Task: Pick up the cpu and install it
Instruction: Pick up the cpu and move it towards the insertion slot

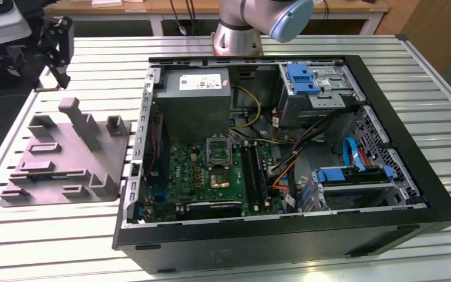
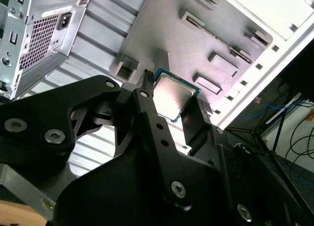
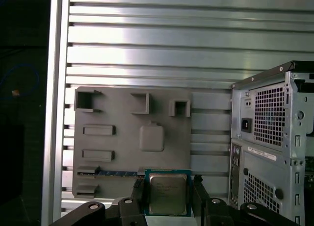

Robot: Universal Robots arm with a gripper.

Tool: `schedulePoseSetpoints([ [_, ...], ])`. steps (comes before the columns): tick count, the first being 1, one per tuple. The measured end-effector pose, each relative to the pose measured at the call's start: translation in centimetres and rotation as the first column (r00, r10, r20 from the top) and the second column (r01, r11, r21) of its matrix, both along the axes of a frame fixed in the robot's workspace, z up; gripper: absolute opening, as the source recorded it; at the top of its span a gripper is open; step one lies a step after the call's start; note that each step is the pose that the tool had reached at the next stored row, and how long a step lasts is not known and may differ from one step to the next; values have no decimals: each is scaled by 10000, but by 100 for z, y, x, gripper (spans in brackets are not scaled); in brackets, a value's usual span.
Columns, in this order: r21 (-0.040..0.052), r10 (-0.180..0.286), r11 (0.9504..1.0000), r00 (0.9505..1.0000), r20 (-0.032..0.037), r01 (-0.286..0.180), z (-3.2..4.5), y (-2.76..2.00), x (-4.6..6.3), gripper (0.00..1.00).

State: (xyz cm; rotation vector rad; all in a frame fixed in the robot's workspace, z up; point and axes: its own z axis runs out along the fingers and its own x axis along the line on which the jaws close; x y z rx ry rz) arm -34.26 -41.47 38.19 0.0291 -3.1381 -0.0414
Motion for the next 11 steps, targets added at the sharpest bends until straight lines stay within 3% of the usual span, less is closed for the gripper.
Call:
schedulePoseSetpoints([
  [11, 0, 0, 10000, 10000, 1, 0, 0, 0, 65, 47],
])
